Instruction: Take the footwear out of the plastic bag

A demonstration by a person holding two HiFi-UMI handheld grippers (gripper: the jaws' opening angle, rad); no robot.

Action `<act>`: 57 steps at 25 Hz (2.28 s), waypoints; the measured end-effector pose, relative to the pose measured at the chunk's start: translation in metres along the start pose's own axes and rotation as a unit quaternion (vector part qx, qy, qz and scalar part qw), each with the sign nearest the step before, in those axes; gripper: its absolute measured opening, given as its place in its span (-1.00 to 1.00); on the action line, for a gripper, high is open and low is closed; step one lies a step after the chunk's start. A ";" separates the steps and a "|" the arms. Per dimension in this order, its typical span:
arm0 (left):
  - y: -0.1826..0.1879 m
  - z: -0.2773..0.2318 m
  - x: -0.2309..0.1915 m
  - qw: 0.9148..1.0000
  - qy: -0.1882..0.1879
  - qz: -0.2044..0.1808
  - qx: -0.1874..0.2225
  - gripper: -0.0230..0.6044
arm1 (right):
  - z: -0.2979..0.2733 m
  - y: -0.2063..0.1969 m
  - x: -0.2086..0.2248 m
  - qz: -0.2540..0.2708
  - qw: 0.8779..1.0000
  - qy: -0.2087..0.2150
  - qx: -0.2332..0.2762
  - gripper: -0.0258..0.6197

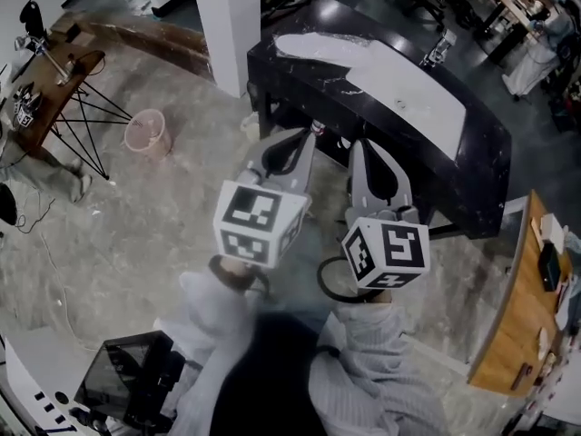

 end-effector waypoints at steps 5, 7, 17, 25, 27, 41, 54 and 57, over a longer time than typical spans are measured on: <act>0.022 -0.102 -0.043 1.000 0.024 0.004 0.000 -0.93 | -0.100 0.011 0.054 0.003 1.000 0.019 -0.003 -0.88; 0.030 -0.141 -0.059 0.999 0.035 0.004 -0.007 -0.93 | -0.137 0.014 0.081 0.006 1.000 0.025 -0.012 -0.88; 0.013 -0.249 -0.140 0.991 0.097 0.047 -0.075 -0.93 | -0.266 -0.016 0.162 0.004 0.994 0.051 -0.092 -0.88; -0.008 -0.315 -0.208 0.984 0.082 0.088 -0.130 -0.93 | -0.352 -0.041 0.178 -0.026 0.990 0.028 -0.137 -0.88; -0.012 -0.329 -0.219 0.982 0.061 0.102 -0.147 -0.93 | -0.369 -0.048 0.192 -0.056 0.984 0.044 -0.163 -0.88; -0.046 -0.324 -0.289 0.931 -0.040 0.308 -0.191 -0.24 | -0.380 -0.120 0.315 -0.259 0.877 0.199 -0.353 -0.63; -0.079 -0.305 -0.324 0.897 -0.065 0.321 -0.295 -0.19 | -0.391 -0.176 0.323 -0.340 0.760 0.351 -0.428 -0.54; -0.086 -0.308 -0.318 0.888 -0.078 0.323 -0.317 -0.23 | -0.389 -0.183 0.331 -0.347 0.755 0.356 -0.428 -0.56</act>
Point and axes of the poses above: the fingertips, and each gripper's own axes: z backward along the fingers, x to its right, y out of its top, the point moved 5 cm from there along z, backward along the fingers
